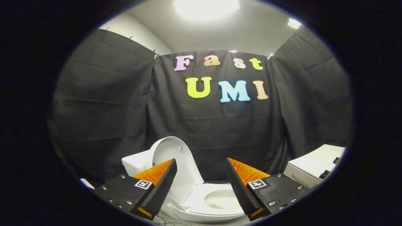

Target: Open the toilet lid.

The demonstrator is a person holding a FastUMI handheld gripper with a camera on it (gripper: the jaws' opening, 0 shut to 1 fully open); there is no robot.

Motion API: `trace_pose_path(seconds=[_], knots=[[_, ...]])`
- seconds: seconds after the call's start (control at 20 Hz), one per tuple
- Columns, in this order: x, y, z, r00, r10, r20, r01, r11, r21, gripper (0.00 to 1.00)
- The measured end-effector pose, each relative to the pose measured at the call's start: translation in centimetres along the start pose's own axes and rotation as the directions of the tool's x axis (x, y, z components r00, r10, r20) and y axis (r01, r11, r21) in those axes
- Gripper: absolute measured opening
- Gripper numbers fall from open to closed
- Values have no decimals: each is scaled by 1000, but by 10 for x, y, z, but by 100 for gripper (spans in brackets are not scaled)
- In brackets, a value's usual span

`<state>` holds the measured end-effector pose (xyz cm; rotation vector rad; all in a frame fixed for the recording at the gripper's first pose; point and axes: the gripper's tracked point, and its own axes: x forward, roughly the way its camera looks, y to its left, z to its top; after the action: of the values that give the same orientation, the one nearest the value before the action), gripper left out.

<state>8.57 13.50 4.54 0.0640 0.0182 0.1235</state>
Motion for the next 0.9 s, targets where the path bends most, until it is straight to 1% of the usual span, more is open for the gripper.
trace_pose_path(seconds=[0.2, 0.4, 0.7, 0.9], knots=[[-15, -29, -1, 999, -40, 7, 40, 999, 16, 95], [-36, -54, -1, 995, -100, 10, 100, 995, 22, 95], [-69, -85, -5, 988, -149, 36, 146, 987, 71, 95], [-87, -110, -14, 980, -193, 38, 189, 977, 98, 95]])
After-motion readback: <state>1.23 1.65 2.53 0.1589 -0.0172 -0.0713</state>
